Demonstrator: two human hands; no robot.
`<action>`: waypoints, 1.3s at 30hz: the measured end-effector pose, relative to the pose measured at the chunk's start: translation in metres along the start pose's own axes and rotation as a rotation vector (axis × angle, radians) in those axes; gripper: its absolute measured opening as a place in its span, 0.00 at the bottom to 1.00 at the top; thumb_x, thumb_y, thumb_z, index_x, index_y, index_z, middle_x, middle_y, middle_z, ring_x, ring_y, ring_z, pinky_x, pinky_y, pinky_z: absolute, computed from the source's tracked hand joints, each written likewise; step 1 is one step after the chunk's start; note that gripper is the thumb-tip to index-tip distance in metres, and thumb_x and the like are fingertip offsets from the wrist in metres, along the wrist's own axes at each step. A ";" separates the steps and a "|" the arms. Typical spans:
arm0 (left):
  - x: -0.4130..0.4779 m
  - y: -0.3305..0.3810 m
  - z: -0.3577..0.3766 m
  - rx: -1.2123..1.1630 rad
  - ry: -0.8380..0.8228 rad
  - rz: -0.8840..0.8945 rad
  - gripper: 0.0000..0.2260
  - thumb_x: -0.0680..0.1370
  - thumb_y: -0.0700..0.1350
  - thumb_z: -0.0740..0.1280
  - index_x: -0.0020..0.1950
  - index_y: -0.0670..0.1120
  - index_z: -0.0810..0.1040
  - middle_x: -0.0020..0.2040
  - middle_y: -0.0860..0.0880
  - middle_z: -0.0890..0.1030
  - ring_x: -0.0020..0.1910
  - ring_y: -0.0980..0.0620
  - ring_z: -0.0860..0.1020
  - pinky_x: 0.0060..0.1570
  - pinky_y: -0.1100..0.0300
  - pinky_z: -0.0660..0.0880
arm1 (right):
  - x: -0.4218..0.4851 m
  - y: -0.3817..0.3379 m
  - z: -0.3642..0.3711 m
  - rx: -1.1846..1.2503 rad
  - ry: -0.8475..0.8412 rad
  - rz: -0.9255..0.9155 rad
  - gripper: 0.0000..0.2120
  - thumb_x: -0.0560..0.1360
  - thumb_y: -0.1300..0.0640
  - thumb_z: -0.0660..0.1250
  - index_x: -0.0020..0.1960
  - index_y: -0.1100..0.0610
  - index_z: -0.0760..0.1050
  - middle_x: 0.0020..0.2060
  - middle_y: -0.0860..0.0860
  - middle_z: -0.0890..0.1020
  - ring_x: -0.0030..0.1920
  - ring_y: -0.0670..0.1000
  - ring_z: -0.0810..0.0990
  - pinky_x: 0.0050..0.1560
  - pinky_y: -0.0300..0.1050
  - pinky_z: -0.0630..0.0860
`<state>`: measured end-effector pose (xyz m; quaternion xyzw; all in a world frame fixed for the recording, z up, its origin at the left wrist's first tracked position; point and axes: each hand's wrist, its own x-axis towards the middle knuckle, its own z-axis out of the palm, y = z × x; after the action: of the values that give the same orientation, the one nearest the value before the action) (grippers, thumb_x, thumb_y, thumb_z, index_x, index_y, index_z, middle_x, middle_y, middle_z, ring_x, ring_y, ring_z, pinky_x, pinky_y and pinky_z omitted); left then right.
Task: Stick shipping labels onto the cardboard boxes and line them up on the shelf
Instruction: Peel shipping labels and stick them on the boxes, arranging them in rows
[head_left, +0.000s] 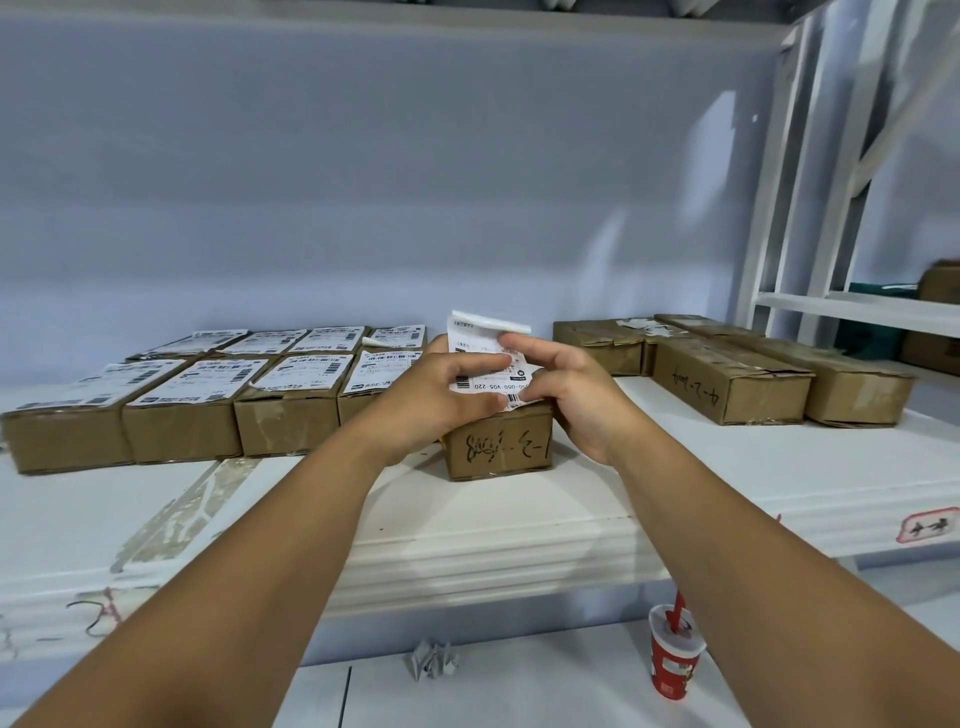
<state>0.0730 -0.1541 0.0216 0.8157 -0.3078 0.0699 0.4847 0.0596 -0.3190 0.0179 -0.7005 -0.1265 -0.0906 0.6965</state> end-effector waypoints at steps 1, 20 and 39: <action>0.000 0.000 0.000 0.016 -0.004 -0.003 0.18 0.74 0.44 0.71 0.64 0.51 0.77 0.59 0.55 0.69 0.62 0.59 0.72 0.65 0.56 0.70 | -0.001 0.000 0.000 -0.016 -0.002 -0.010 0.27 0.69 0.76 0.58 0.60 0.55 0.78 0.56 0.59 0.80 0.54 0.55 0.79 0.54 0.45 0.75; -0.010 0.004 0.000 0.257 0.075 0.086 0.12 0.74 0.49 0.70 0.55 0.62 0.75 0.74 0.57 0.53 0.63 0.66 0.60 0.63 0.65 0.61 | -0.014 -0.005 0.006 -0.133 0.027 0.128 0.21 0.74 0.66 0.56 0.62 0.53 0.77 0.43 0.48 0.78 0.39 0.50 0.78 0.25 0.32 0.70; -0.015 -0.001 0.004 0.740 0.311 0.258 0.11 0.76 0.57 0.62 0.47 0.58 0.84 0.54 0.54 0.61 0.50 0.56 0.56 0.56 0.59 0.60 | -0.005 0.008 0.006 -0.489 0.162 -0.105 0.12 0.75 0.60 0.65 0.55 0.51 0.81 0.48 0.48 0.69 0.63 0.50 0.69 0.68 0.46 0.65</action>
<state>0.0608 -0.1501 0.0127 0.8692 -0.2849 0.3581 0.1871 0.0571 -0.3136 0.0091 -0.8310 -0.0808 -0.2103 0.5086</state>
